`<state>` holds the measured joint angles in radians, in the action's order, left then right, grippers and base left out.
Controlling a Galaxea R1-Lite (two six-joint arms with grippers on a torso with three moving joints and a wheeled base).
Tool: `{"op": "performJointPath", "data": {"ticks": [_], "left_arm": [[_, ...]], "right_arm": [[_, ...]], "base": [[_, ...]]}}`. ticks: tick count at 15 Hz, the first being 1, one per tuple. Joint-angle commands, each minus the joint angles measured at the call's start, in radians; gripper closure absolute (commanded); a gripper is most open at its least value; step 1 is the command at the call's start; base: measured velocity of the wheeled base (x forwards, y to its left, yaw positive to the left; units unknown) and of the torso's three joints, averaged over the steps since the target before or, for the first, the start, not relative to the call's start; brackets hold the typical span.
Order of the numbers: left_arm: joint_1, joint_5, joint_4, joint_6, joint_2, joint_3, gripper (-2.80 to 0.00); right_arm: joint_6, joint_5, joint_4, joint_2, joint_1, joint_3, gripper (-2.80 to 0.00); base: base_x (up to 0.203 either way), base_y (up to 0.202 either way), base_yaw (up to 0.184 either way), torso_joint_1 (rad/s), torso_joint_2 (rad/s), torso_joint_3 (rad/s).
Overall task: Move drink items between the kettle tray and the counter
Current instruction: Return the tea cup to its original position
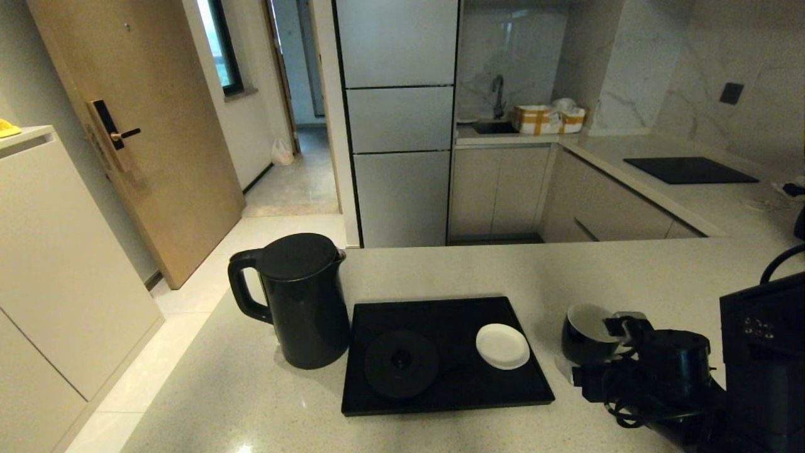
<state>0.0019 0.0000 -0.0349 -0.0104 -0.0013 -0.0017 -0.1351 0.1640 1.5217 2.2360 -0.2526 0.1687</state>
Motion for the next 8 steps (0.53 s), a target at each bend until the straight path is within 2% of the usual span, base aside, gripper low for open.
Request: {"op": "performJointPath", "data": {"ticks": [1, 8], "left_arm": [[0.001, 0.0, 0.0, 0.0, 0.001, 0.0, 0.0], [0.001, 0.0, 0.0, 0.0, 0.0, 0.0, 0.0]], "right_arm": [[0.0, 0.002, 0.008, 0.01, 0.001, 0.002, -2.8], [0.019, 0.008, 0.008, 0.047, 0.035, 0.016, -2.8]], "base": [[0.0, 0.0, 0.0, 0.0, 0.0, 0.0], [0.0, 0.0, 0.0, 0.0, 0.0, 0.0]]}}
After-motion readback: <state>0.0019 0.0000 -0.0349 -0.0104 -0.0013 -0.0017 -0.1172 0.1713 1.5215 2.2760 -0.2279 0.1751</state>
